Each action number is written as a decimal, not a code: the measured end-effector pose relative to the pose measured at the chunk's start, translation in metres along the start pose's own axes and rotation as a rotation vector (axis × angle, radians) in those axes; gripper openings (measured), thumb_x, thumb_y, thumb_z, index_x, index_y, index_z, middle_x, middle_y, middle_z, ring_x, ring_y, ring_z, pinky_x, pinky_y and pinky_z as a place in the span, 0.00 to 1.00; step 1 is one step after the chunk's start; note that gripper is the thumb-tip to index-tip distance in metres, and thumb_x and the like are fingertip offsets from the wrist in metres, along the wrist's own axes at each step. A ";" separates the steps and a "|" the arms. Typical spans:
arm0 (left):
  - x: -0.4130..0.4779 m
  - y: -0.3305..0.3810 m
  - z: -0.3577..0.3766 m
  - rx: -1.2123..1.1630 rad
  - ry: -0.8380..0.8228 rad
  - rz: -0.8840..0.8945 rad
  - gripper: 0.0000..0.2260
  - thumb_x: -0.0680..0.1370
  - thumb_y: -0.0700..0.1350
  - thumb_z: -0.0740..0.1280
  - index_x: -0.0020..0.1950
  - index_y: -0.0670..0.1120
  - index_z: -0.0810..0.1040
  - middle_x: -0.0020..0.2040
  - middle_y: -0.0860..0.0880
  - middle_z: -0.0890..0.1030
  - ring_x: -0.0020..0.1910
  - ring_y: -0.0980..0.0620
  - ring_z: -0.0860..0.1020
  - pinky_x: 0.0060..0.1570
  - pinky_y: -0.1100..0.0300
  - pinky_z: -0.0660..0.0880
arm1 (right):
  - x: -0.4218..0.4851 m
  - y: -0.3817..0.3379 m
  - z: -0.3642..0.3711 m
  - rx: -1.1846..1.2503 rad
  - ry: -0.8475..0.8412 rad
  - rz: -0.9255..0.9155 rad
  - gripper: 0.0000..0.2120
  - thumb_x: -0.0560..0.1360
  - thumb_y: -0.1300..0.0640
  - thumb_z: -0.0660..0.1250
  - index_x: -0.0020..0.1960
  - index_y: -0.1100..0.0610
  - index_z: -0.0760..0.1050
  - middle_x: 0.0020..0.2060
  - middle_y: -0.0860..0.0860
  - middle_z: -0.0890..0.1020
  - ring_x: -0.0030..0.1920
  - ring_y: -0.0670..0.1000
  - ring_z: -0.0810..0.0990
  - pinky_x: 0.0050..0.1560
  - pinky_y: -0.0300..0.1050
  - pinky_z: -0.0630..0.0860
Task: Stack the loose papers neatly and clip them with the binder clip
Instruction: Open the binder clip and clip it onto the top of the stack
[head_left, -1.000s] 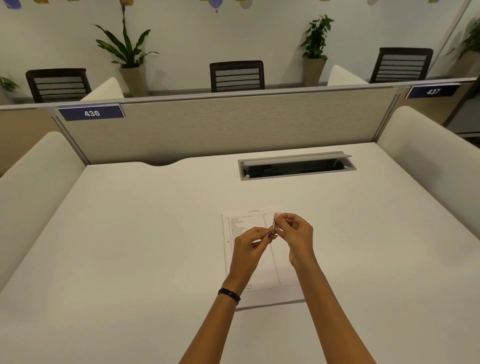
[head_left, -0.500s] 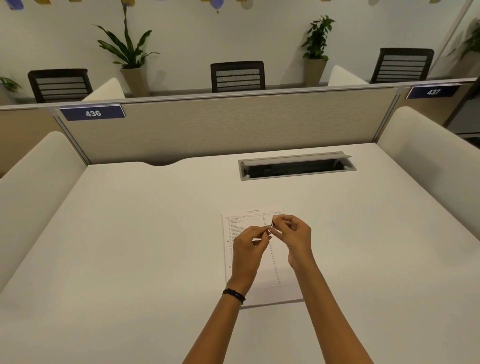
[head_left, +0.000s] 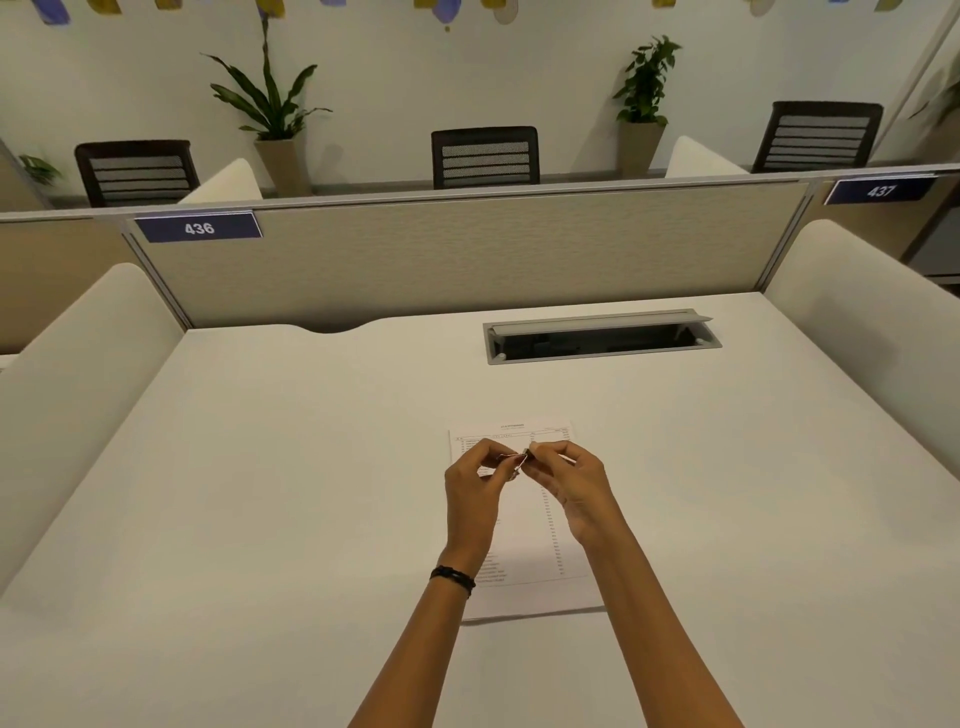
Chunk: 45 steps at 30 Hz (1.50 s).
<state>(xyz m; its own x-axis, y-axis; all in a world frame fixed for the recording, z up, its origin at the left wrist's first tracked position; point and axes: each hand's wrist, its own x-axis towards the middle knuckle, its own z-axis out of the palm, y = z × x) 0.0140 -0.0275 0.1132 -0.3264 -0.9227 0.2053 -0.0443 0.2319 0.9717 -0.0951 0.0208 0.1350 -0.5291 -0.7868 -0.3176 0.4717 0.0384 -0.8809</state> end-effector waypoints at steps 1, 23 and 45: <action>0.001 0.001 -0.002 -0.029 -0.014 -0.009 0.05 0.74 0.39 0.69 0.41 0.48 0.80 0.38 0.51 0.82 0.39 0.54 0.79 0.41 0.60 0.81 | 0.001 -0.001 0.000 0.011 -0.020 0.014 0.06 0.71 0.64 0.69 0.46 0.67 0.77 0.44 0.59 0.82 0.41 0.52 0.84 0.45 0.40 0.80; 0.013 0.007 -0.008 -0.145 -0.030 -0.194 0.04 0.73 0.45 0.70 0.47 0.49 0.80 0.45 0.51 0.81 0.41 0.55 0.75 0.39 0.62 0.75 | -0.002 0.003 0.003 0.159 -0.148 0.132 0.03 0.72 0.67 0.67 0.45 0.65 0.79 0.43 0.57 0.83 0.45 0.52 0.84 0.43 0.37 0.80; 0.016 0.010 -0.025 -0.022 -0.345 0.081 0.13 0.73 0.42 0.69 0.56 0.54 0.79 0.52 0.56 0.79 0.52 0.57 0.79 0.50 0.66 0.77 | -0.004 -0.007 0.004 0.147 -0.195 0.129 0.13 0.75 0.64 0.64 0.59 0.60 0.75 0.50 0.54 0.82 0.48 0.48 0.82 0.45 0.36 0.80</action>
<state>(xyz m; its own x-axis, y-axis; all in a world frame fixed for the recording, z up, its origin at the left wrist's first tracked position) 0.0322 -0.0480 0.1287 -0.6282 -0.7420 0.2343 0.0138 0.2904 0.9568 -0.0942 0.0213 0.1439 -0.3193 -0.8855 -0.3375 0.6310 0.0670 -0.7729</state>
